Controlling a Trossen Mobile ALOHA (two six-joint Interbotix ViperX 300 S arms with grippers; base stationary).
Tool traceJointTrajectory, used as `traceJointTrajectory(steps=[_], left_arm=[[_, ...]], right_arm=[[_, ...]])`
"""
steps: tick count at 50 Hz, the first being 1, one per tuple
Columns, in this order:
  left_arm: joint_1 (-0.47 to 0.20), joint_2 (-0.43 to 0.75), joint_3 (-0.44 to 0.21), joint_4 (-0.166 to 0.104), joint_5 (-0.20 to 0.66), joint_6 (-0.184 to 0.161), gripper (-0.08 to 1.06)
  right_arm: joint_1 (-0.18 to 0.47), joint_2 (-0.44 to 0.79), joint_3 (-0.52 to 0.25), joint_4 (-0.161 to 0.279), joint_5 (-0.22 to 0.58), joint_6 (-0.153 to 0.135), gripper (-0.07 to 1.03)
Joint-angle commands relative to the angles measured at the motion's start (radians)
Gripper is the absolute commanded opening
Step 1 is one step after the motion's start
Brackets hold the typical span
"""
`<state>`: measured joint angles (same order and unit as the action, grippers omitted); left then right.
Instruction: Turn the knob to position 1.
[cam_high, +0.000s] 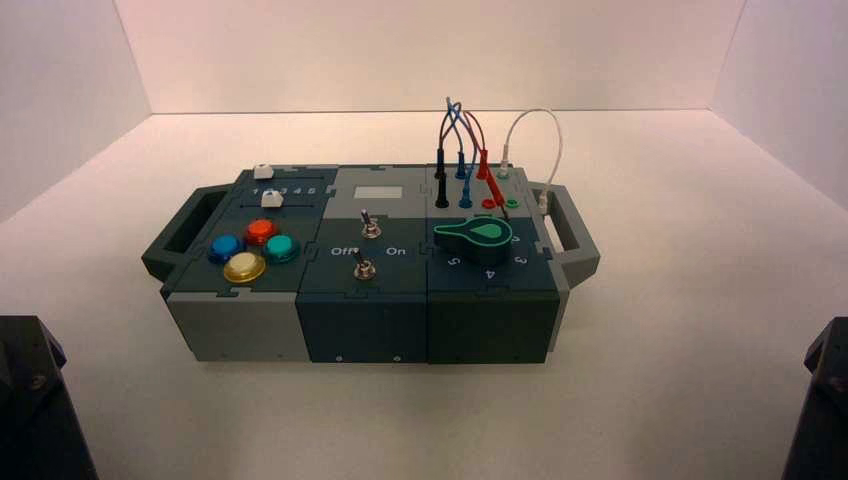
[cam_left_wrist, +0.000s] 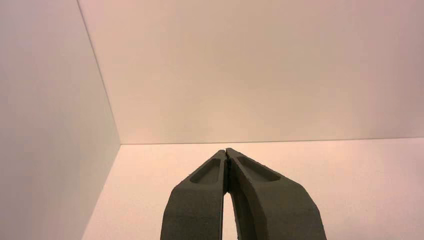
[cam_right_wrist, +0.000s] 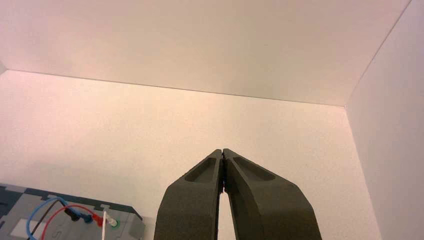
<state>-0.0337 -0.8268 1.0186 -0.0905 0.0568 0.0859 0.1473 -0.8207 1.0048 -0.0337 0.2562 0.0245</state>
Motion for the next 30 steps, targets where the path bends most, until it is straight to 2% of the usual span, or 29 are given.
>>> traceJointTrajectory(steps=[1, 18, 25, 30], left_arm=[[0.002, 0.002, -0.014, 0.002, -0.006, 0.000, -0.03], [-0.002, 0.006, -0.014, 0.002, 0.012, 0.000, -0.03], [-0.043, 0.032, -0.037, 0.000, 0.123, -0.002, -0.03], [-0.094, 0.052, -0.041, 0.000, 0.235, -0.002, -0.03]], right_arm=[[0.011, 0.000, -0.034, 0.000, -0.002, 0.003, -0.02], [0.048, 0.017, -0.035, 0.002, 0.017, 0.003, -0.02], [0.121, 0.061, -0.052, 0.002, 0.067, 0.003, -0.02], [0.192, 0.097, -0.061, 0.002, 0.100, 0.003, -0.02]])
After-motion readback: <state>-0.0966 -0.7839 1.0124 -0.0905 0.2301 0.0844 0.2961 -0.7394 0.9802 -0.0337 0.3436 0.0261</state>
